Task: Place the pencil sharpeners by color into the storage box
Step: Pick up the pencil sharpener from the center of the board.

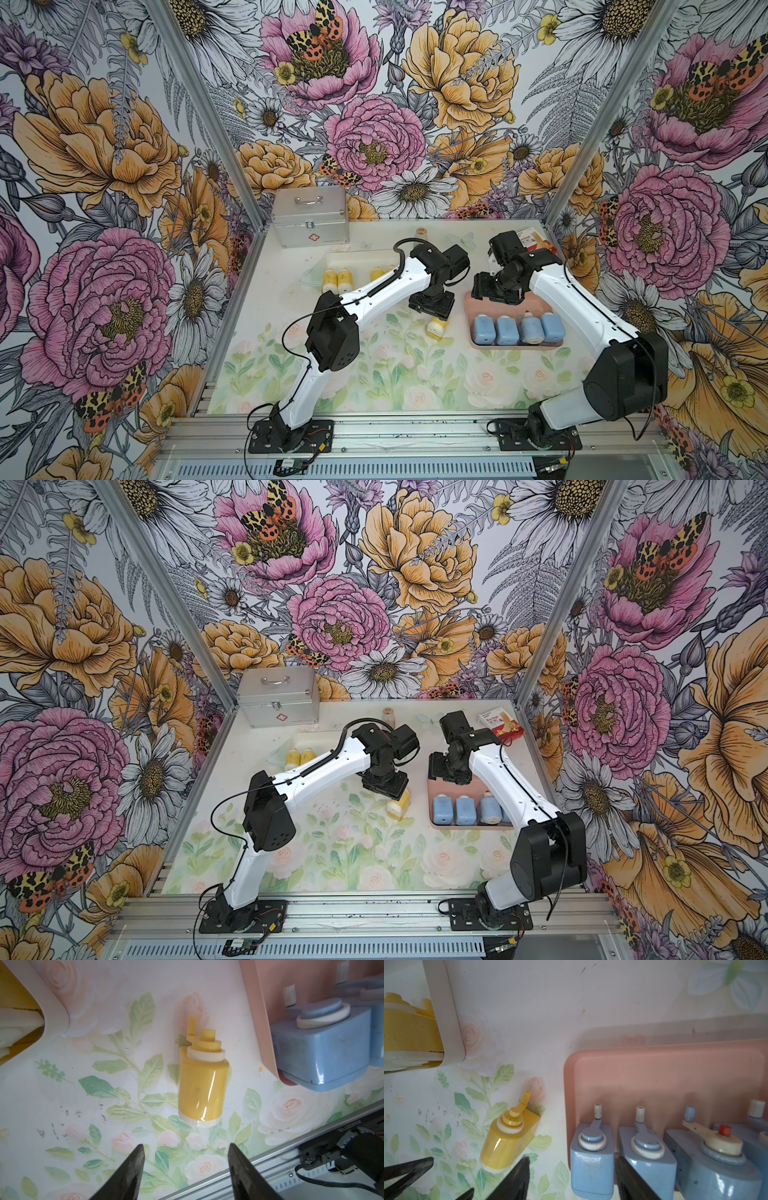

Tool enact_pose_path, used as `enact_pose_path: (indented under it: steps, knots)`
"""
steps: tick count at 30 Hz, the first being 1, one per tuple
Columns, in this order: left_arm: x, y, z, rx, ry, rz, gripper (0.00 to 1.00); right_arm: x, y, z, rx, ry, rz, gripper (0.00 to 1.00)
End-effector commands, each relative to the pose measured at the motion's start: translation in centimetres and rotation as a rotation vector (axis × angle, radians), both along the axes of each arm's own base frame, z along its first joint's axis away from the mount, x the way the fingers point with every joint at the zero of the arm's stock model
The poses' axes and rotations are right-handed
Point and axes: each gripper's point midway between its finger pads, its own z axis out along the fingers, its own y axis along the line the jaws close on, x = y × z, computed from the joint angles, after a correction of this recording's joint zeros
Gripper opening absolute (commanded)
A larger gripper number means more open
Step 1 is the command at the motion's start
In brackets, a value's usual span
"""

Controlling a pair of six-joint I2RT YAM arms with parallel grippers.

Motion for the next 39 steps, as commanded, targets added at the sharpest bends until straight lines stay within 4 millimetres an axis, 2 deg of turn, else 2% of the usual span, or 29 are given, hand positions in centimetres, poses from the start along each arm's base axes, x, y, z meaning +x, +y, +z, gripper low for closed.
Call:
enact_pose_path:
  steps: [1, 17, 39]
  knots:
    - [-0.2, -1.7, 0.1, -0.053, 0.010, -0.033, 0.64, 0.1, -0.7, 1.0, -0.012, -0.036, 0.001, 0.67]
    - [-1.1, -3.9, -1.5, -0.085, 0.069, -0.059, 0.64, -0.1, -1.1, 1.4, -0.005, -0.052, -0.002, 0.67]
    - [-0.1, -3.4, -5.3, -0.001, 0.092, -0.024, 0.63, -0.3, -1.8, 0.7, -0.010, -0.034, -0.013, 0.67]
